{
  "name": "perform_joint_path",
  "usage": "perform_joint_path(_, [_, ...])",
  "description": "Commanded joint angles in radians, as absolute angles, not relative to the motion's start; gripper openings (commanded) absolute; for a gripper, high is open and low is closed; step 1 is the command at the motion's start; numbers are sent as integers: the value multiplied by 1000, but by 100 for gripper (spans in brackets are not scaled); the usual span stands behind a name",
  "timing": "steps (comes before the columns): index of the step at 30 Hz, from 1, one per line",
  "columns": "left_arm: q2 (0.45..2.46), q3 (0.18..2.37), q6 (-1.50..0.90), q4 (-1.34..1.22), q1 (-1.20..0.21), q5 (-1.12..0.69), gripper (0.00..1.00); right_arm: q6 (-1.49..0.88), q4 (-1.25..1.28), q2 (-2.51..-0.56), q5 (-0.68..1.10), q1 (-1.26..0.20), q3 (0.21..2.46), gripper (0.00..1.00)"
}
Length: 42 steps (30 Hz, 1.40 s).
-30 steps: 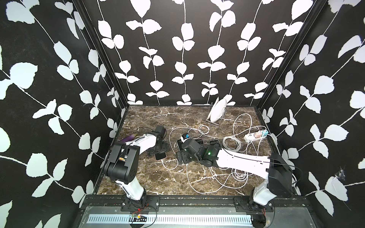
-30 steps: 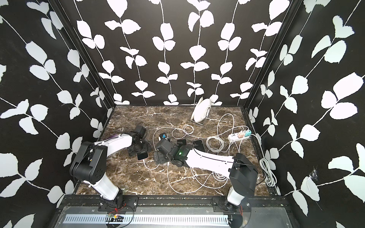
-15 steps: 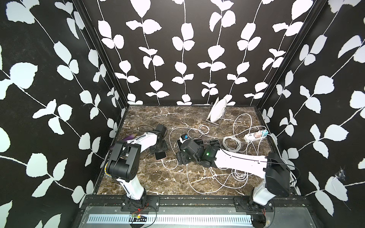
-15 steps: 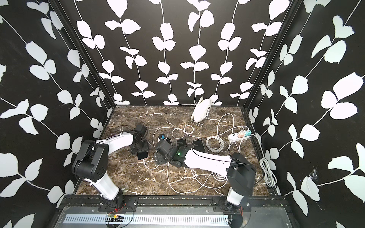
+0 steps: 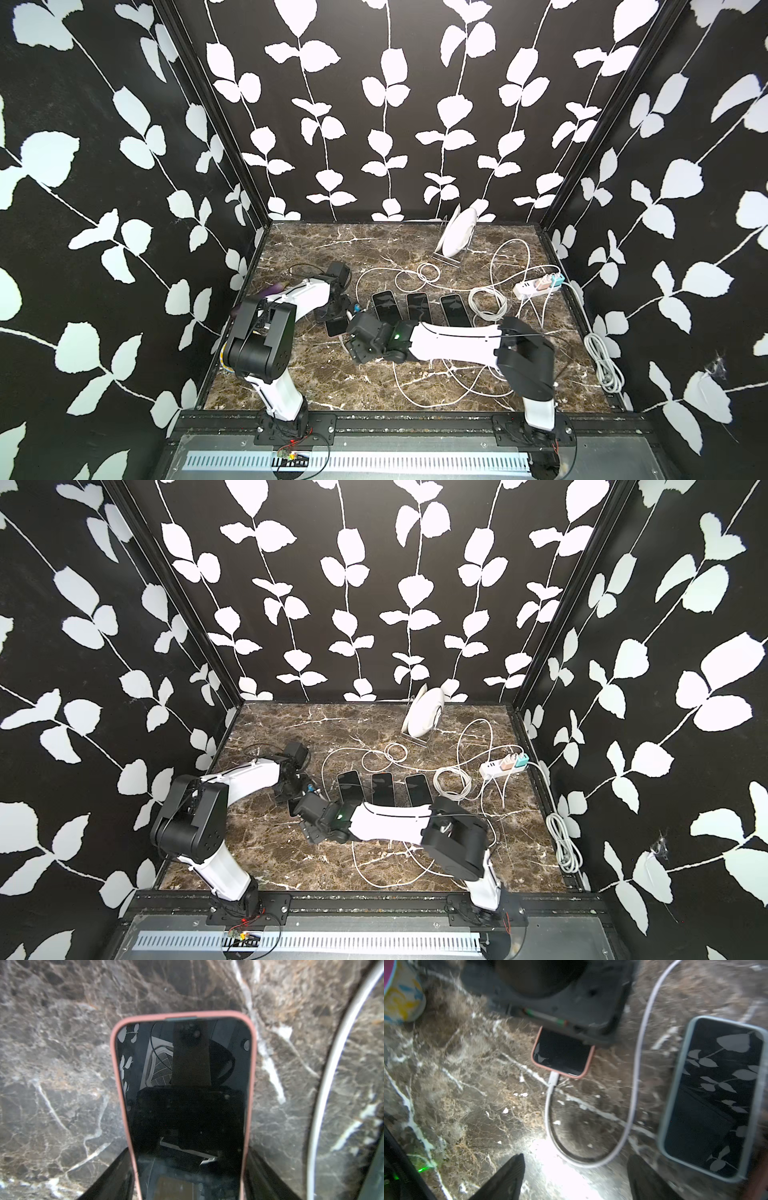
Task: Unplug the charging cable from the phone
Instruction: Pick up the phone at the center of the board, then remove the charging cable from the phone.
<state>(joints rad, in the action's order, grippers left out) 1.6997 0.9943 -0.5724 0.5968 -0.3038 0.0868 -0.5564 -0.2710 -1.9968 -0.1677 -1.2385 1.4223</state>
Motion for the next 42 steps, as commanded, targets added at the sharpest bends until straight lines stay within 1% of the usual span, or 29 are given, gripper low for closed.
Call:
perform_joint_path(1, [1643, 997, -574, 643, -298, 72, 29, -525, -226, -2057, -174, -1259, 1487, 74])
perform_joint_path(4, [1633, 1000, -576, 652, -298, 66, 26, -525, -224, -2103, -178, -1266, 1530, 68])
perform_joint_path(10, [1613, 994, -583, 662, -297, 65, 25, -520, -298, -2185, -174, -1267, 1639, 53])
perform_joint_path(13, [1609, 994, -580, 669, -298, 68, 25, -516, -319, -2212, -181, -1261, 1664, 48])
perform_joint_path(16, [1606, 994, -580, 671, -298, 71, 23, -514, -350, -2227, -180, -1259, 1684, 39])
perform_joint_path(17, [1606, 996, -578, 671, -297, 69, 23, -511, -354, -2228, -177, -1259, 1686, 37])
perform_joint_path(26, [1596, 1003, -578, 682, -298, 68, 21, -526, -283, -2189, -173, -1261, 1592, 33])
perform_joint_path(32, [1591, 1006, -579, 688, -297, 66, 19, -531, -262, -2181, -182, -1261, 1566, 18])
perform_joint_path(37, [1599, 1012, -579, 688, -297, 73, 17, -530, -255, -2165, -193, -1261, 1549, 0])
perform_joint_path(42, [1596, 1018, -578, 689, -297, 92, 15, -531, -234, -2139, -194, -1262, 1506, 0])
